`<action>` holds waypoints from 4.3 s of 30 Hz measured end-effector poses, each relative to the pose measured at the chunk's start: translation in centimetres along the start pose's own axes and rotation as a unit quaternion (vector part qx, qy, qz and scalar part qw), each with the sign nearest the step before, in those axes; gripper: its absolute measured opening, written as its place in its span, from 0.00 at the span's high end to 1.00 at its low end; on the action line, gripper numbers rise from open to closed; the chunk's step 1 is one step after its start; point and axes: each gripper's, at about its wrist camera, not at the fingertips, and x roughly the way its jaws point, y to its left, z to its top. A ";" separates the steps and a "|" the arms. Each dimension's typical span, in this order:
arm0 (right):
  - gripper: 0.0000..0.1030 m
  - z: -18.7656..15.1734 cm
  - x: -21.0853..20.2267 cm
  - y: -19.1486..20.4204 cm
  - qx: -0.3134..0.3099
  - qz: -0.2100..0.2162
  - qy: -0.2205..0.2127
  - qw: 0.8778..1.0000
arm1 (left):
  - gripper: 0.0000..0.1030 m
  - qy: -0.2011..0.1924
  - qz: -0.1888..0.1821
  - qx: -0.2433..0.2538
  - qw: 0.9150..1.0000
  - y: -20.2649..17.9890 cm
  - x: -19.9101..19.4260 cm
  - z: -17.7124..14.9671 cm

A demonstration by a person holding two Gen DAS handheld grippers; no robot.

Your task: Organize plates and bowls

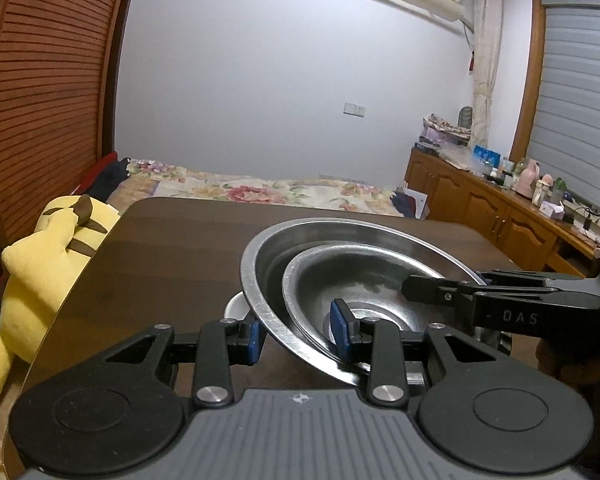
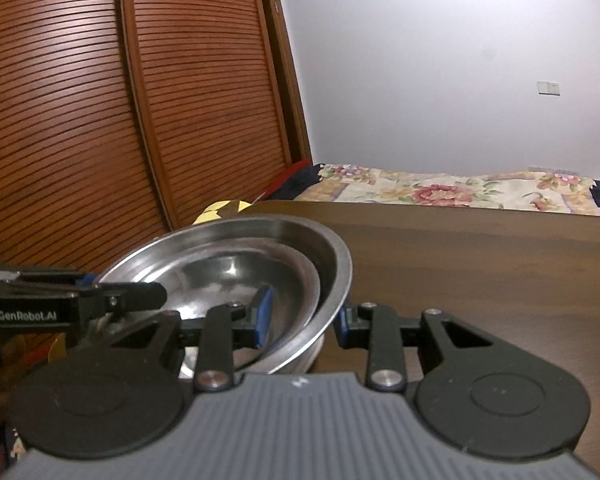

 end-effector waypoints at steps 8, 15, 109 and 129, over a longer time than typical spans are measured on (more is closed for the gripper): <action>0.67 -0.4 0.6 1.4 -0.005 -0.005 0.014 1.000 | 0.66 0.000 -0.004 -0.005 1.000 1.0 -0.2 -0.1; 0.67 -1.0 0.6 1.6 -0.006 -0.008 0.023 1.000 | 0.66 0.003 -0.005 -0.009 1.000 1.2 -0.2 -0.4; 0.00 -1.5 -9.9 2.6 0.017 -0.181 -0.051 0.982 | 0.00 -0.041 0.115 0.067 0.990 -9.2 -5.6 -1.1; 0.00 -4.0 -9.0 1.9 0.034 -0.202 -0.027 0.979 | 0.00 -0.003 0.120 0.063 0.991 -8.9 -4.1 -3.9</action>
